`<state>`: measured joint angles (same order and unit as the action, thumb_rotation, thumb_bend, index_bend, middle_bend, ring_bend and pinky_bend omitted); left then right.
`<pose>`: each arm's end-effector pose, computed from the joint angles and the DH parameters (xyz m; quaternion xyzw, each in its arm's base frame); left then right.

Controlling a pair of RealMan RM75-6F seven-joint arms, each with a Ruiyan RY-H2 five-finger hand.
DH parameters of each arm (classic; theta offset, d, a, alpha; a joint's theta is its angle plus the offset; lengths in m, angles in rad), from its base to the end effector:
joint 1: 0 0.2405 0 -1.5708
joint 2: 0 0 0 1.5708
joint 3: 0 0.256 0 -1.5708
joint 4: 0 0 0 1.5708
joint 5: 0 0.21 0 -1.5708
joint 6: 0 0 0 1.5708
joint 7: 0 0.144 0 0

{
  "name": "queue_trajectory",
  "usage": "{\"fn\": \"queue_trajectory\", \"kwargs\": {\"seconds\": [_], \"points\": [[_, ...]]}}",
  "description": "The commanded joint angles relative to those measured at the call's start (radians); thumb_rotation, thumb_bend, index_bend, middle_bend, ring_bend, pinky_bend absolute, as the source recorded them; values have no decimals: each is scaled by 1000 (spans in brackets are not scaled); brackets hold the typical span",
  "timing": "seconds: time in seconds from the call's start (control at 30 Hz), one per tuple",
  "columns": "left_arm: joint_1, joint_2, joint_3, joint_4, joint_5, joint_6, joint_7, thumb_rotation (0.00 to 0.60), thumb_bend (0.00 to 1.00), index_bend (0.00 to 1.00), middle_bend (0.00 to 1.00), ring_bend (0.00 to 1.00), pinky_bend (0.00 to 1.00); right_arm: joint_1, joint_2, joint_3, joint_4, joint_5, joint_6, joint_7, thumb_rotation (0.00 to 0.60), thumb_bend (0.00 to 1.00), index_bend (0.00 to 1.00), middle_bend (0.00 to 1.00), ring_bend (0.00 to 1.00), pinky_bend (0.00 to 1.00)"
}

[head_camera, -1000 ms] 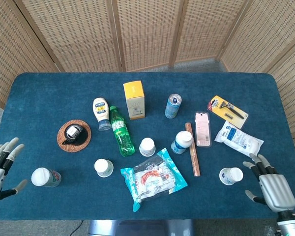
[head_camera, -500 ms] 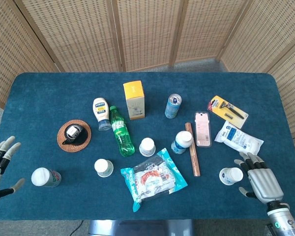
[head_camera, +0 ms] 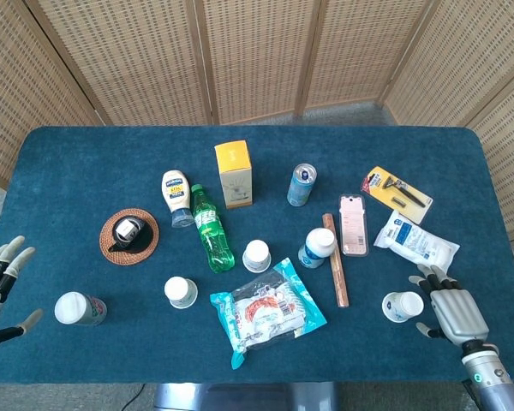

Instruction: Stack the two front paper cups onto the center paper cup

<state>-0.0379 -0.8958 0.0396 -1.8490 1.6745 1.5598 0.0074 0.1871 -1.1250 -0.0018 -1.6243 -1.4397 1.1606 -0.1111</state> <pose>-0.2660 0.1454 0.1953 -0.6332 -0.3736 -0.4036 0.5446 -0.3189 -0.1931 0.1102 0.6844 -0.4401 0.2663 0.5168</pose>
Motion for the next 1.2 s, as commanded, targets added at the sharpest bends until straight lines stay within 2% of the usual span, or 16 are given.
{"fn": "queue_trajectory", "kwargs": {"seconds": [0.03,0.3,0.53,0.7,0.87,1.2], "points": [[1,-1,-1,1,-2,0,2,600,272,48,0,0,87,9,-15,-1,22,8,-15,15,600,219,194,0,0,220],[1,-4,-3,5,-7,-5,8,600,272,49,0,0,87,24,-53,-3,75,13,-38,46,600,221,196,0,0,233],[0,-7,-5,10,-16,-10,12,600,272,49,0,0,87,27,-78,-12,122,3,-38,89,600,226,211,35,0,308],[0,-10,-6,12,-17,-11,16,600,272,48,0,0,87,22,-95,-16,150,-17,-17,122,600,241,229,137,0,333],[1,-11,-5,12,-17,-13,19,600,272,49,0,0,87,18,-119,-18,191,-32,4,152,600,298,315,271,44,352],[0,-14,-6,14,-20,-15,23,600,272,48,0,0,87,11,-135,-27,220,-48,26,182,600,328,409,363,96,359]]}}
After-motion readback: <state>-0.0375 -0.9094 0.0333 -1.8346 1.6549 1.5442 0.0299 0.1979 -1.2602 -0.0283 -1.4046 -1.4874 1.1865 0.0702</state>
